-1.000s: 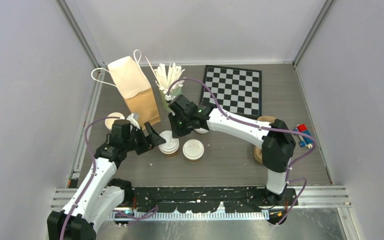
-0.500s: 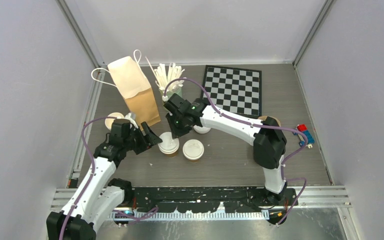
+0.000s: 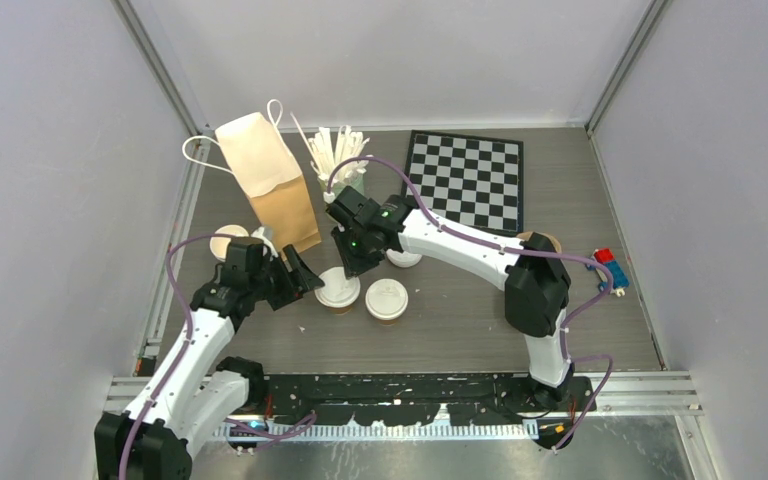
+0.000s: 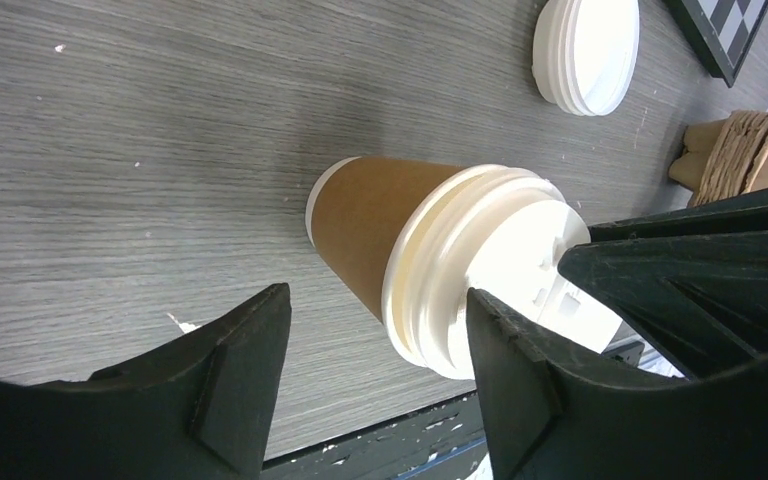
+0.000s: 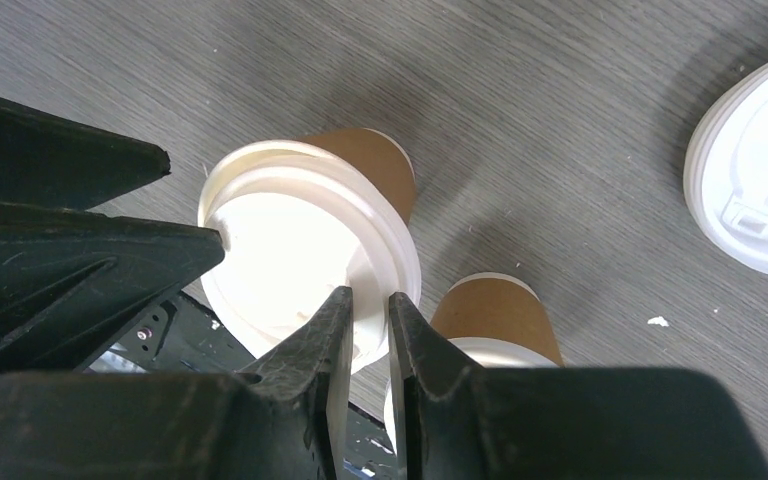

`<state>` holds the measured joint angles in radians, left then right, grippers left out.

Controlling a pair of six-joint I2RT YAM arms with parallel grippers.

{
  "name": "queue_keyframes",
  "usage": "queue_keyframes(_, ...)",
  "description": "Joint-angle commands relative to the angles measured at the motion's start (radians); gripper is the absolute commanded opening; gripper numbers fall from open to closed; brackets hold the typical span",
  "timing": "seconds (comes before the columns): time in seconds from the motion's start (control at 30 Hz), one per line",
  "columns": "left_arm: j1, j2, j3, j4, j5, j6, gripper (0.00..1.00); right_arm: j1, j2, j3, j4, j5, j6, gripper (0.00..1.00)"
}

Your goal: Pack the takeout coffee

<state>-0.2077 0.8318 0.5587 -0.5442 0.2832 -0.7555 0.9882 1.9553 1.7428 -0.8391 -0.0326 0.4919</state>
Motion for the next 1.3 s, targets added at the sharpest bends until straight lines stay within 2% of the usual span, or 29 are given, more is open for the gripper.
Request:
queue_keyframes(0.0, -0.001, -0.019, 0.033, -0.002, 0.006, -0.004, 0.69, 0.006, 0.002, 0.042, 0.011, -0.017, -0.018, 0.23)
queue_keyframes(0.13, -0.001, -0.055, 0.06, -0.033, -0.009, -0.004, 0.73, 0.005, 0.007, 0.054, 0.016, -0.026, -0.017, 0.23)
queue_keyframes(0.43, -0.001, -0.061, 0.072, -0.081, -0.046, 0.008, 0.72, 0.006, 0.018, 0.069, 0.028, -0.038, -0.005, 0.23)
queue_keyframes(1.0, -0.001, 0.019, 0.024, -0.044, -0.05, -0.005, 0.6, 0.006, 0.05, 0.064, 0.022, -0.027, -0.013, 0.23)
queue_keyframes(1.27, -0.002, 0.026, -0.024, 0.009, -0.001, -0.019, 0.52, 0.004, 0.039, 0.035, 0.036, -0.01, -0.009, 0.28)
